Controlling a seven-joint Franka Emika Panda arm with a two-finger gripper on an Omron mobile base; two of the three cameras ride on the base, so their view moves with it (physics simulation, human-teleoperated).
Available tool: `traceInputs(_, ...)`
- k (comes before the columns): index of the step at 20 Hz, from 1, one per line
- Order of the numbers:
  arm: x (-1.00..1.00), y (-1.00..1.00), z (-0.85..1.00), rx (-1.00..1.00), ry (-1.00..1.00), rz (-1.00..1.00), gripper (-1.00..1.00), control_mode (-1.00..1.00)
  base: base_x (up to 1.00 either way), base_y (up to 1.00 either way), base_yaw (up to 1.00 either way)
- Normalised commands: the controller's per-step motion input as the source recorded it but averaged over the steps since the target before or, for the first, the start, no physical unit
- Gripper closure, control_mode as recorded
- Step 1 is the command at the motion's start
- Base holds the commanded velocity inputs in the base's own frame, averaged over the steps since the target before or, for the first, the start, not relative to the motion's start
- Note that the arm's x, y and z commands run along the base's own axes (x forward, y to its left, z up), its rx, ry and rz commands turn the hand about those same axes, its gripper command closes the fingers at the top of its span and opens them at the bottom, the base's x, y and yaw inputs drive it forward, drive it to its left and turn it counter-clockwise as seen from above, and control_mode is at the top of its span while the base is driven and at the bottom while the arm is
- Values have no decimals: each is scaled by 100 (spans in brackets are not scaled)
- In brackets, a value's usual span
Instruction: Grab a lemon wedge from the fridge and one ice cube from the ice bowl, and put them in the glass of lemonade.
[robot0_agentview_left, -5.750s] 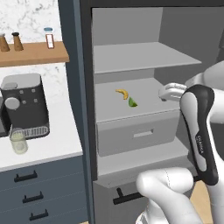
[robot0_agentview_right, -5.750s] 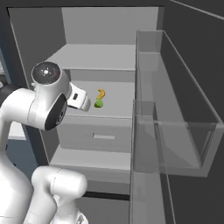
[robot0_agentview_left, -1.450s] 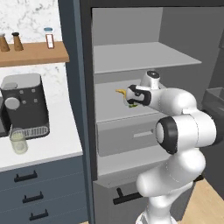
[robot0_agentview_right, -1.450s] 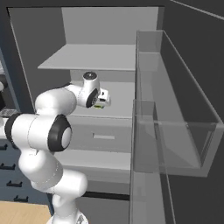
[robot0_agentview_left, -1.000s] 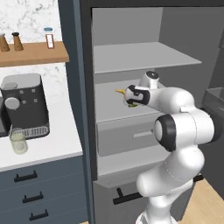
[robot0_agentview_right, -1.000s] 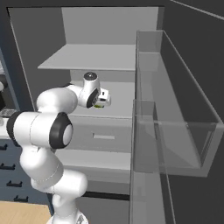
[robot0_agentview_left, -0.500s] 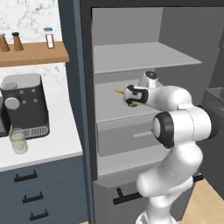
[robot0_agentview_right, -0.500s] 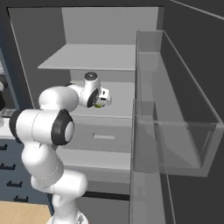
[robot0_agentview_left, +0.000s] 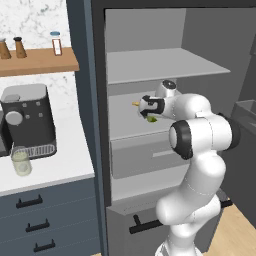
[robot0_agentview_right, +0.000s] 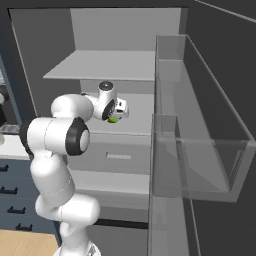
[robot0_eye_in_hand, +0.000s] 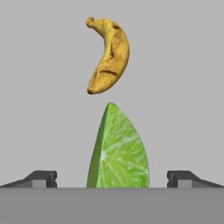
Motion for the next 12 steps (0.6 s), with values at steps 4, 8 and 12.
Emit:
traceInputs(4,13,0,-11,0,2,0,-100,-100,0,0,0)
traceInputs(8,0,0,-11,0,0,0,-100,-100,0,0,0)
traceInputs(12,0,0,-11,0,0,0,-100,-100,0,0,0)
